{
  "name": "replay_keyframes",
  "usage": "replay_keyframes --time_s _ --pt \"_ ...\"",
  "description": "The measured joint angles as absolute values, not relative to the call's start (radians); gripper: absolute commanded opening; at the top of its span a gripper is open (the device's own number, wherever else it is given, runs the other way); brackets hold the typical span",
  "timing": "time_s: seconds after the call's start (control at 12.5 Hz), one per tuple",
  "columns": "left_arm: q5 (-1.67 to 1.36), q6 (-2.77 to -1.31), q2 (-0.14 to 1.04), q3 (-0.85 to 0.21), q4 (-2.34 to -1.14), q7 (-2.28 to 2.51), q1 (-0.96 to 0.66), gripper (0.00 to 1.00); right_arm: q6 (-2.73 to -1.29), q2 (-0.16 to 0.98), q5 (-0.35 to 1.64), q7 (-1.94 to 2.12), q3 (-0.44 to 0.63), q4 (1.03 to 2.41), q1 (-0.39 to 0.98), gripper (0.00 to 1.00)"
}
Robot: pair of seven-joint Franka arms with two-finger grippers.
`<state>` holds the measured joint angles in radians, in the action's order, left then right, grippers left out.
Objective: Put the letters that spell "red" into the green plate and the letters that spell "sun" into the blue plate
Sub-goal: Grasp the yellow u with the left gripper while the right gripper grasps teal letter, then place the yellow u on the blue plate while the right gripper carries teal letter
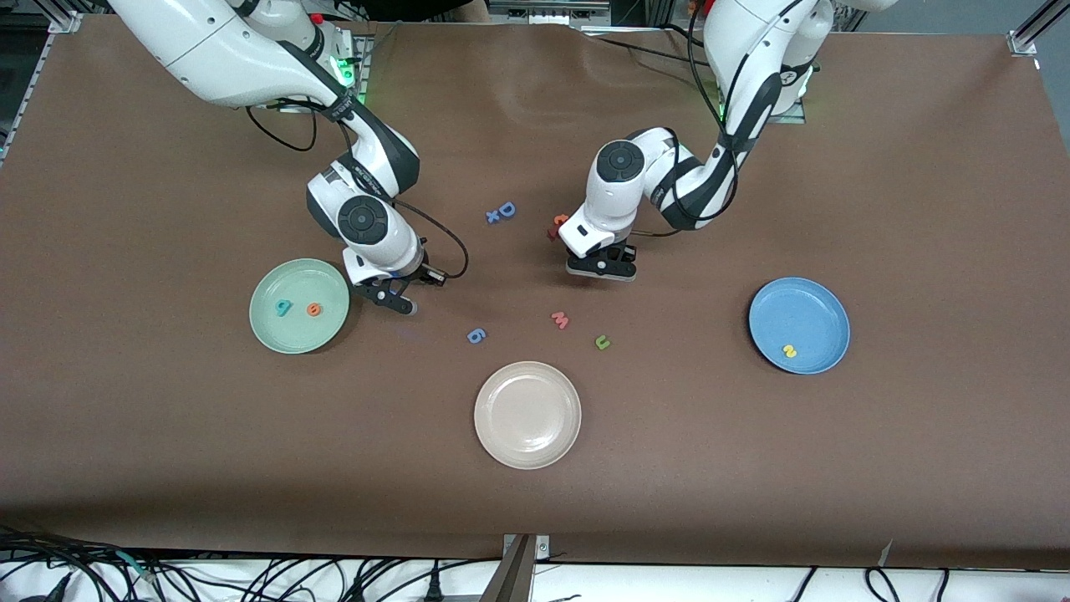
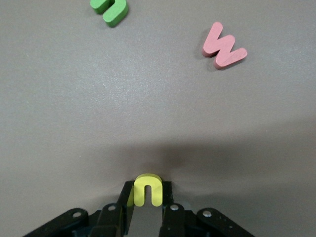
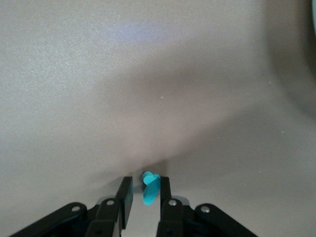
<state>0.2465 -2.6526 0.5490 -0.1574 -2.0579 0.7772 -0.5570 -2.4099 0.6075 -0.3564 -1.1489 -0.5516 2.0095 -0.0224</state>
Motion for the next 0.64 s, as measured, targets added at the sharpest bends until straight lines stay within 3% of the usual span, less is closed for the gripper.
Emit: replay_keyframes --time_s 0.48,0.64 --pt "0.271 -2.566 0.541 -0.144 -1.997 0.758 -0.503 0.17 -2.410 0.610 -0.356 -1.149 -0.551 2.012 -0.022 0.46" --pt "0.274 -2.501 0.517 -0.144 -1.977 0.684 -0.452 0.17 -2.410 0.610 -0.356 -1.149 -0.551 2.012 -0.022 0.42"
